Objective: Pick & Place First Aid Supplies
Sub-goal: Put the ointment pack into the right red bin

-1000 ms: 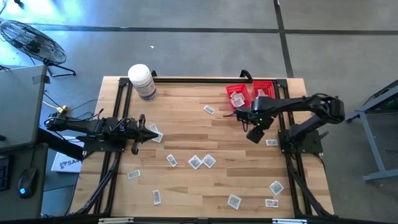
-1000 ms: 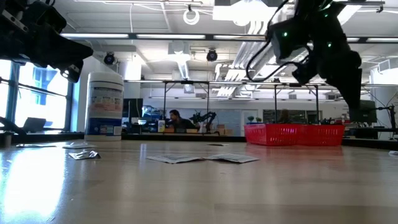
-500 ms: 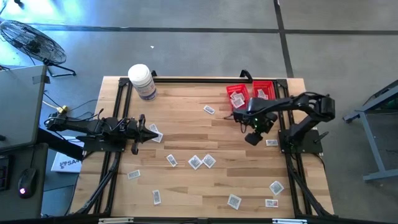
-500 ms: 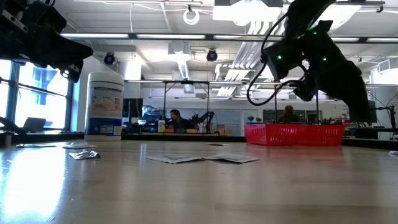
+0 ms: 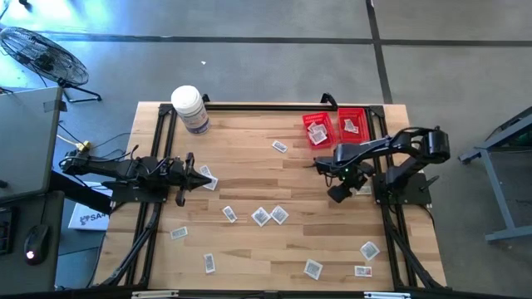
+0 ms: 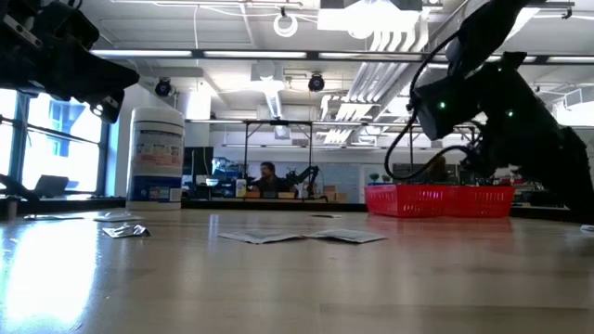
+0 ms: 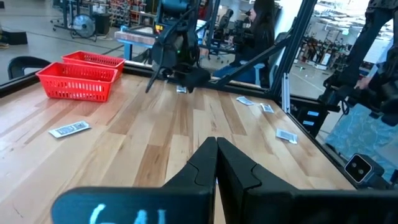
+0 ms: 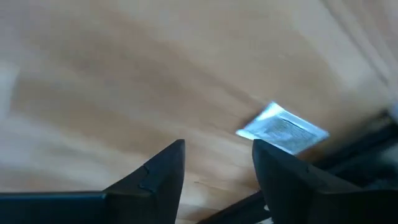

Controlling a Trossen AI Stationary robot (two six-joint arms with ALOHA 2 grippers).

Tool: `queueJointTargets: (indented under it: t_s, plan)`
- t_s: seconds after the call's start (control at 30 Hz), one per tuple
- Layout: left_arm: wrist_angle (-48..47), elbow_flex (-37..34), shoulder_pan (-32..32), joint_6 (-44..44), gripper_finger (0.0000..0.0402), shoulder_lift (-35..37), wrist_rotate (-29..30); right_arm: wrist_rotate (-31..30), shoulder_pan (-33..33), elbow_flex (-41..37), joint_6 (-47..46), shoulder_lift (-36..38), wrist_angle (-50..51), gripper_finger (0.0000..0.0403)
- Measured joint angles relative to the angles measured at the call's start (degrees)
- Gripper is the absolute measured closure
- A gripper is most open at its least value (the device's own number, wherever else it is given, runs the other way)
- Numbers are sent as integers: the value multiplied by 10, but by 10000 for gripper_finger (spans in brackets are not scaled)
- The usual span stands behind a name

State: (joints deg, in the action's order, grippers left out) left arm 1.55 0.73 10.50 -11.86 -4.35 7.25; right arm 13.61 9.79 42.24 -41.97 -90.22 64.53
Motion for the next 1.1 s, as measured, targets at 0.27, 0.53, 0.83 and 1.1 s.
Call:
queueJointTargets:
  t_s: [0.27,0.53,0.83,1.1]
  plan:
    - [0,0,0,0,401,0,0,13,16,-66,-3,2,-50,223]
    - [0,0,0,0,401,0,0,6,10,-44,36,-1,-68,223]
    - [2,0,0,0,401,0,12,1,-36,20,69,-1,-165,222]
    - [2,0,0,0,401,0,13,-58,-76,115,117,-1,-142,222]
